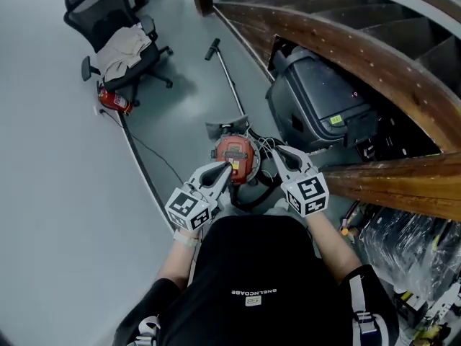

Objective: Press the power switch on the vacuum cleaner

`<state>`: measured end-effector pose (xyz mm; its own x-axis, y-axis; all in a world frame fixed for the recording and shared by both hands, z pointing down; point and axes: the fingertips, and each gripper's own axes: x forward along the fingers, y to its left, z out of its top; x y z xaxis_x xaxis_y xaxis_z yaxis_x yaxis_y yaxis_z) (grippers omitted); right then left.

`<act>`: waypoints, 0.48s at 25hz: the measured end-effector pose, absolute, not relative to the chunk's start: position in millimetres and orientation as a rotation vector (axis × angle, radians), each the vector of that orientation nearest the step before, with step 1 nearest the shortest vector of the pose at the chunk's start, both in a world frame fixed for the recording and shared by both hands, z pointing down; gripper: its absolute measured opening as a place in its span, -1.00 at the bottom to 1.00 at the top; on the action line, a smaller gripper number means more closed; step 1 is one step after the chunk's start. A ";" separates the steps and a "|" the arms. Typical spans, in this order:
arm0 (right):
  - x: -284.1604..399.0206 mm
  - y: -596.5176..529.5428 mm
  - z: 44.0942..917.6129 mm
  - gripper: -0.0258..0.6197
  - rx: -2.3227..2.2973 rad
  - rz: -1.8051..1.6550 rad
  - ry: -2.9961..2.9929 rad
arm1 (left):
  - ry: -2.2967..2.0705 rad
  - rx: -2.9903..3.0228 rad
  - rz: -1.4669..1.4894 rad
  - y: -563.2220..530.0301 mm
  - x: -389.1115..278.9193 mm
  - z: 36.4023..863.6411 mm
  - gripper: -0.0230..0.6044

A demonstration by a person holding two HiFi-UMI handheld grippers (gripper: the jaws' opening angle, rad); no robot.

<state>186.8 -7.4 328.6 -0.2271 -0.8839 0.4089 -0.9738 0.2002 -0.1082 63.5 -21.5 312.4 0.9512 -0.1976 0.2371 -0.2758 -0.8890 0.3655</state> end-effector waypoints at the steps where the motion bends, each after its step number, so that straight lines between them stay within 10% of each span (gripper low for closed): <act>1: 196.9 0.4 319.2 -0.83 1.802 0.494 -2.221 | -0.327 2.708 0.269 -19.0 72.3 308.8 -0.87; 12: 286.2 94.8 265.3 -0.83 2.113 0.404 -2.171 | -0.191 2.781 0.212 13.8 144.2 277.7 -0.87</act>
<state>286.2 94.8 265.3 -0.0421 -0.9691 0.2432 -0.9917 0.0108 -0.1285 144.2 13.8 277.7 0.9798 -0.1061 0.1698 -0.1576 -0.9317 0.3273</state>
